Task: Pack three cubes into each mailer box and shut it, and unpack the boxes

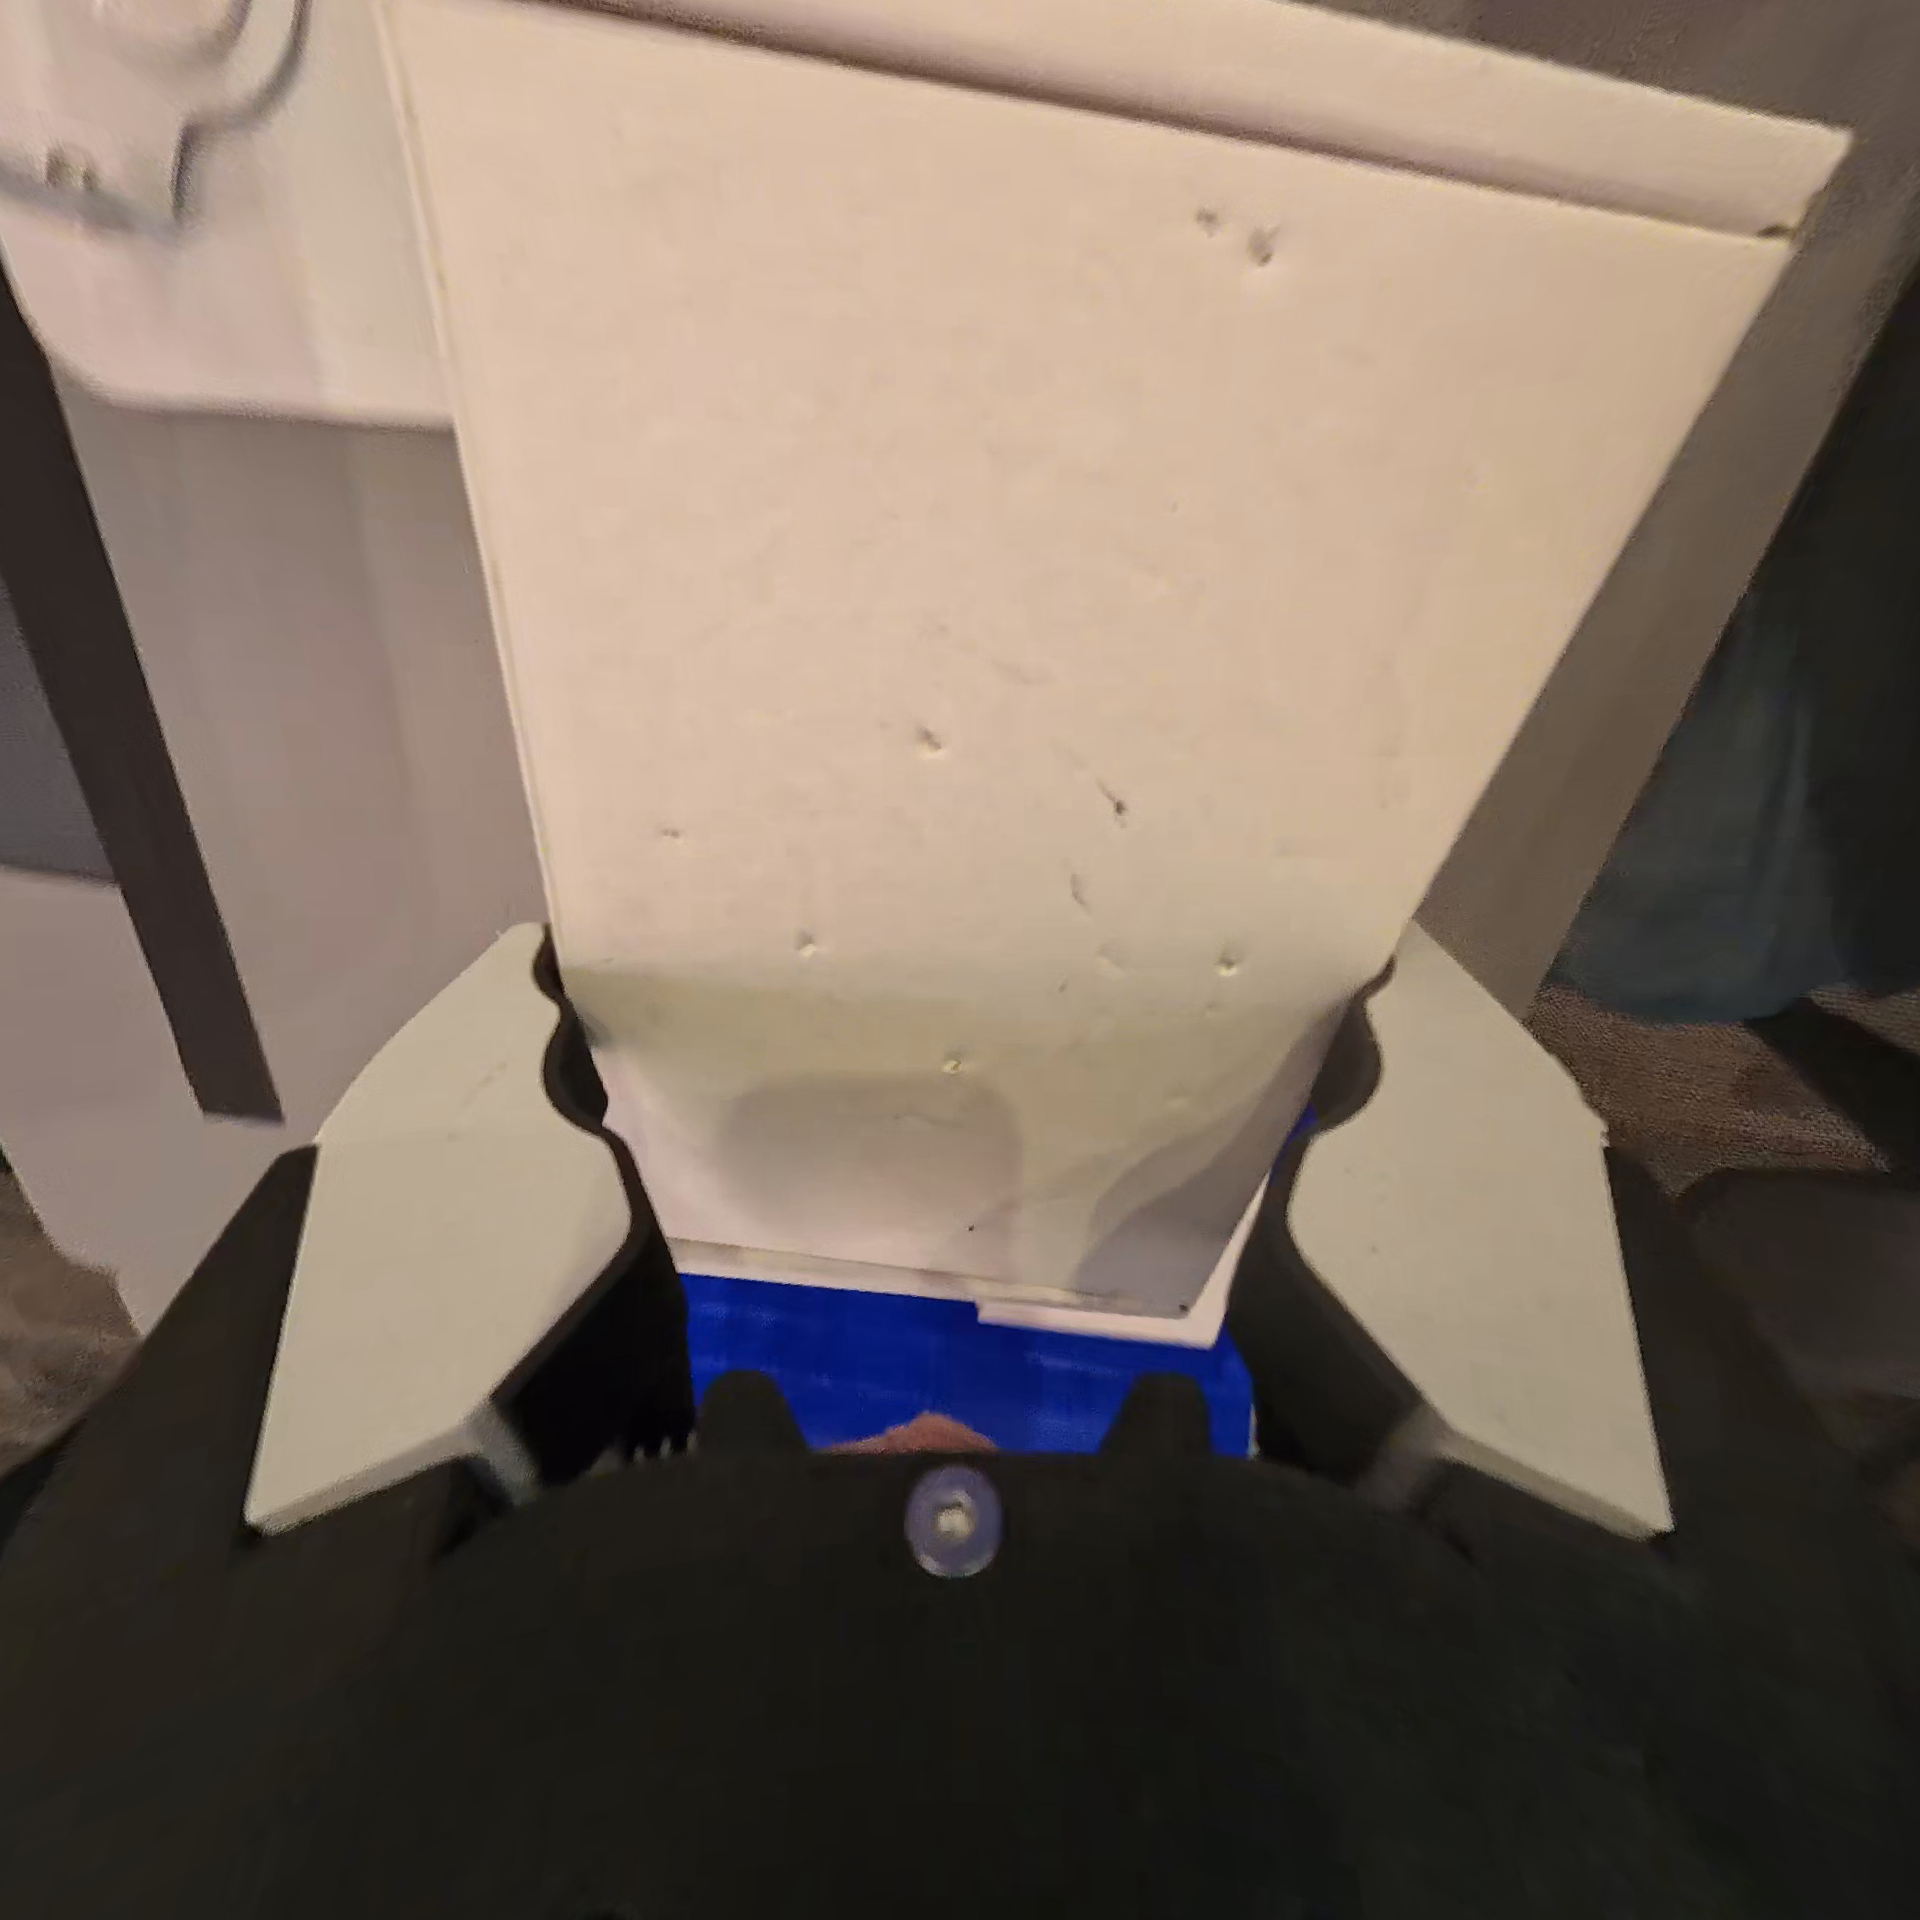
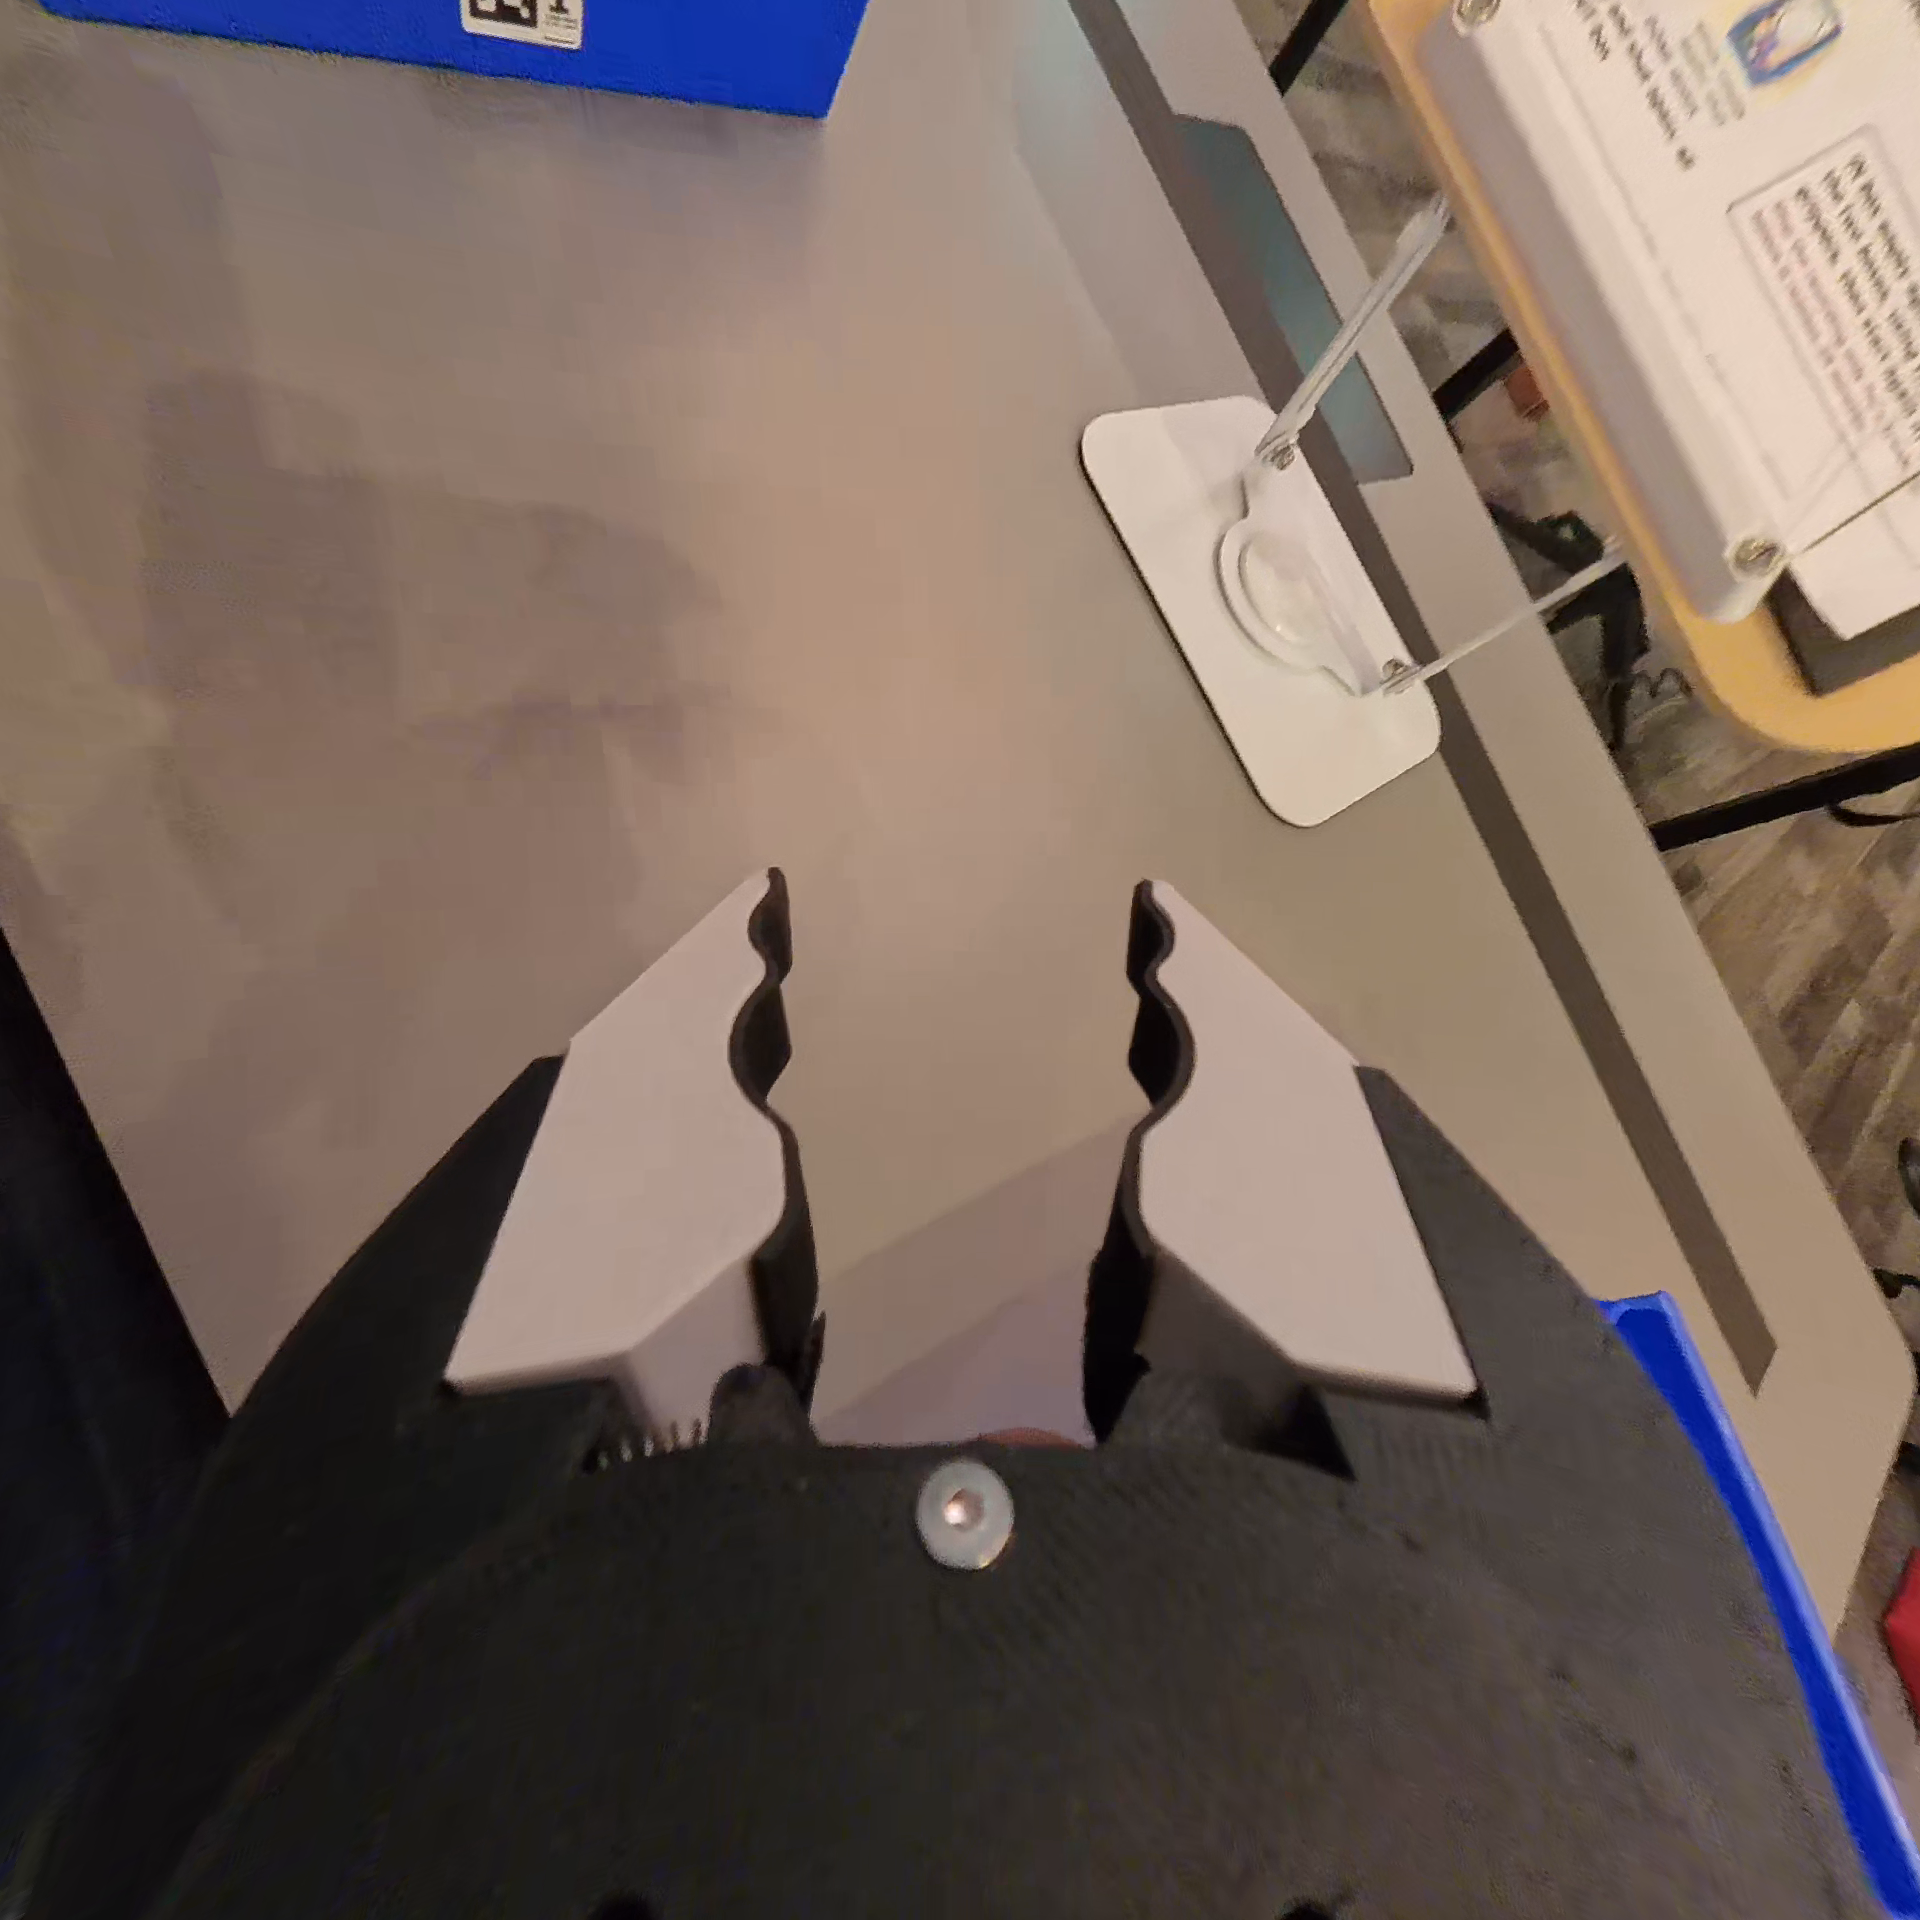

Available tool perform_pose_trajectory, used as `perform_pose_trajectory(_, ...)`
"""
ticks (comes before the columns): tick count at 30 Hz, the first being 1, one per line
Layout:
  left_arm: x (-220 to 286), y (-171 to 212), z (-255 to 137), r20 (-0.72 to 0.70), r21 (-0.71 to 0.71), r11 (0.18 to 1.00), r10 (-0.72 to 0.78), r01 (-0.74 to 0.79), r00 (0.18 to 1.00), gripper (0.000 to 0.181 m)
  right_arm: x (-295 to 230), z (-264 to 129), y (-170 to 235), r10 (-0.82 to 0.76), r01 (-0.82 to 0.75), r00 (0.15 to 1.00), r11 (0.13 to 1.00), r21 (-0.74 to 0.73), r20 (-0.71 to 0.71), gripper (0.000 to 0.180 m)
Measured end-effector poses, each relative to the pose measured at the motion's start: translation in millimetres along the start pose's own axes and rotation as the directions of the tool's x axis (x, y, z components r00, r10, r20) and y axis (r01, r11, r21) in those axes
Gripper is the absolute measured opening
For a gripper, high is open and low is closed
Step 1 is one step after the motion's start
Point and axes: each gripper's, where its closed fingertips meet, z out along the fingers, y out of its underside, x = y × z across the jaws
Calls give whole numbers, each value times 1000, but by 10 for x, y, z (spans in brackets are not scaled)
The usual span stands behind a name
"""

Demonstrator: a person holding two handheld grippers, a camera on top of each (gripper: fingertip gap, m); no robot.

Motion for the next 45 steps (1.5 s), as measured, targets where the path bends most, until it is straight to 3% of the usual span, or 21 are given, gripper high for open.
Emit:
perform_pose_trajectory(4,212,-691,267,-60,18,999,30,-29,998,134,-40,-12,-76,-46,46,999,999,28,-28,68)
perform_pose_trajectory(8,269,-1046,655,-73,-56,998,12,-16,997,134,-37,15,-25,-123,123,990,992,0,-72,70)
perform_pose_trajectory(14,300,-1171,1232,-71,-171,985,-26,14,997,134,-106,111,98,-129,127,990,991,-42,-50,78)
perform_pose_trajectory(23,444,-1155,1709,-113,-222,974,-71,45,991,134,-279,332,133,-228,227,974,971,-73,-9,85)
perform_pose_trajectory(35,412,-1273,1620,-302,-185,976,-167,114,939,134,-325,872,157,-453,442,891,878,-183,-22,93)
perform_pose_trajectory(45,488,-1352,1580,-389,-156,985,-128,72,912,133,-268,1148,206,-507,497,861,835,-237,19,76)
